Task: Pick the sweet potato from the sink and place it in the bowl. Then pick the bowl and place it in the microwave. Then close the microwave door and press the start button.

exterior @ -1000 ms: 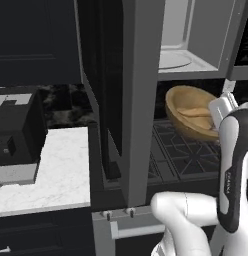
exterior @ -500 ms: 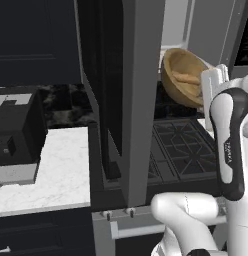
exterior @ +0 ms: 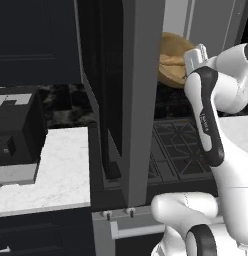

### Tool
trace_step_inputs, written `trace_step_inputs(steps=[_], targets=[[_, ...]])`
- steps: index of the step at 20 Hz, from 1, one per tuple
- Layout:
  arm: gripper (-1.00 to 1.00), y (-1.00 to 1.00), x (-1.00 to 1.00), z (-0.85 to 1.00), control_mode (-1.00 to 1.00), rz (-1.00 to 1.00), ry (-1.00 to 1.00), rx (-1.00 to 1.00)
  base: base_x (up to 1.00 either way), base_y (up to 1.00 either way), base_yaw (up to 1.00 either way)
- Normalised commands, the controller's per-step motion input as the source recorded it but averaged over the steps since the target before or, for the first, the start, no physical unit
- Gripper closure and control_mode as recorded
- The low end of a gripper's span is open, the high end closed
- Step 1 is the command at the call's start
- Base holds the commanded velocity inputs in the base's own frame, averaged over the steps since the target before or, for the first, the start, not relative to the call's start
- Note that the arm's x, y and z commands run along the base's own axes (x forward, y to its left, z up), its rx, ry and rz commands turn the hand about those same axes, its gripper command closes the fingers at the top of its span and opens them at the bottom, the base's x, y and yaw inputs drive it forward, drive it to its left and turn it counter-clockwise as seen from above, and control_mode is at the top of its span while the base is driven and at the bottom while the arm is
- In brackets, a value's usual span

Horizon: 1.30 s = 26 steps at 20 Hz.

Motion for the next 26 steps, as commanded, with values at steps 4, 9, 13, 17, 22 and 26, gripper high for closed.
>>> trace_step_inputs(steps=[4,9,13,17,22,26], targets=[[1.0,0.0,0.63,0.14,-1.0,0.0,0.02,-0.22,0.0,0.0,0.0],[1.0,0.0,0.69,0.06,-1.0,0.0,0.0,-0.05,0.0,0.0,0.0],[1.0,-0.01,0.69,0.08,-1.0,0.0,0.0,0.0,0.0,0.0,0.0],[1.0,0.0,0.66,0.05,-1.0,0.0,0.0,0.0,0.0,0.0,0.0],[1.0,-0.1,0.48,0.16,-1.0,0.0,0.0,0.0,0.0,0.0,0.0],[1.0,-0.1,0.34,0.06,-1.0,0.0,0.0,0.0,0.0,0.0,0.0]])
